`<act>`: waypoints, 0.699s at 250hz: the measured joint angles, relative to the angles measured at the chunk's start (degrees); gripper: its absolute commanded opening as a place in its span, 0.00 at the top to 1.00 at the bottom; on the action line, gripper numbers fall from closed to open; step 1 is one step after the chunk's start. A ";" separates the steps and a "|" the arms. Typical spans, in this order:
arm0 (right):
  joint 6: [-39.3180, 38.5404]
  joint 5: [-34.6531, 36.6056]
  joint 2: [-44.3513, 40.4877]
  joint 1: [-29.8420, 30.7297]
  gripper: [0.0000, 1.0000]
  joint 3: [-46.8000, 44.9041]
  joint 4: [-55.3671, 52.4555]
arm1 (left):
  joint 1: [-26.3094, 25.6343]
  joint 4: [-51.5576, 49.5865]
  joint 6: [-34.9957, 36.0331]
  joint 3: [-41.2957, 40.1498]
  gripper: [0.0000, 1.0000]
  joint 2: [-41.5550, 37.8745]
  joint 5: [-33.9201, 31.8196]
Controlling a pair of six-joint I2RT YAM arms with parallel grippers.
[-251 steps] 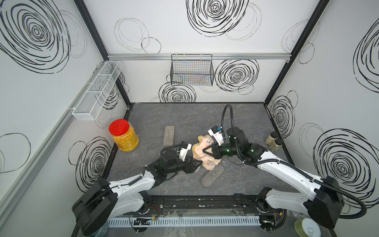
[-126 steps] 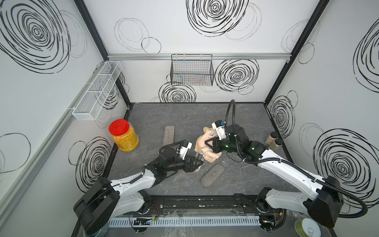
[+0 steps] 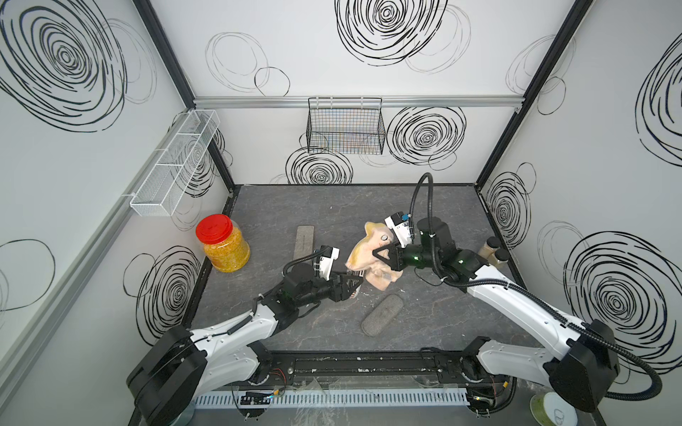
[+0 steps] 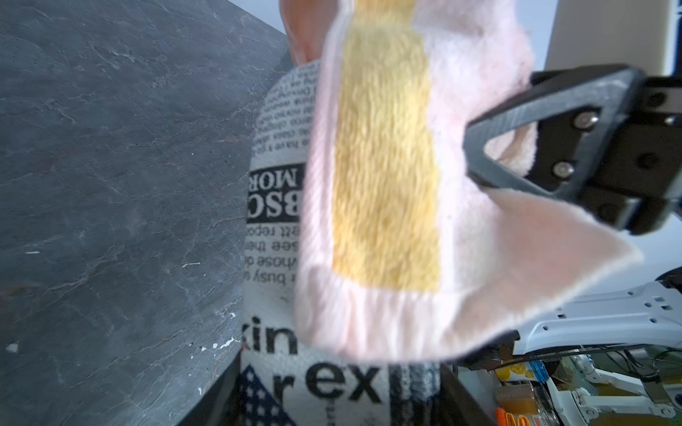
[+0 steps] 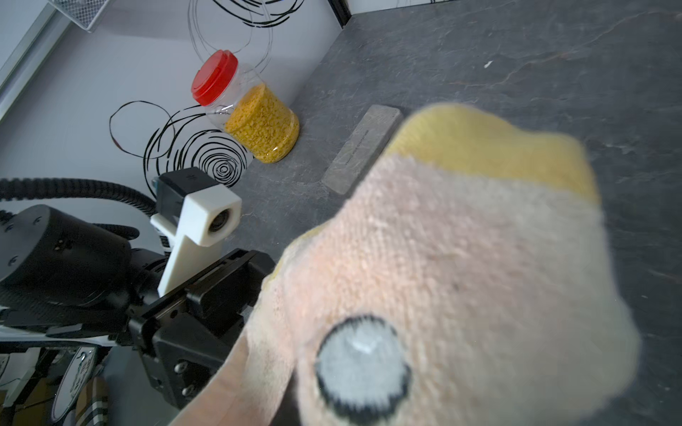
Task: Wipe the eyeglass case
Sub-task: Wipe the dirt from the eyeglass case.
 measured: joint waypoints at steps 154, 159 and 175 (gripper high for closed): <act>4.20 9.97 -4.79 -2.25 1.00 -3.52 -3.69 | -1.55 1.70 -2.45 1.44 0.43 1.11 2.86; 4.72 10.56 -5.44 -2.27 1.00 -3.82 -3.69 | -1.62 2.38 -2.78 1.46 0.43 1.36 3.26; 6.27 11.89 -7.89 -2.27 1.00 -4.85 -3.48 | -1.66 4.44 -4.68 1.46 0.42 2.08 4.52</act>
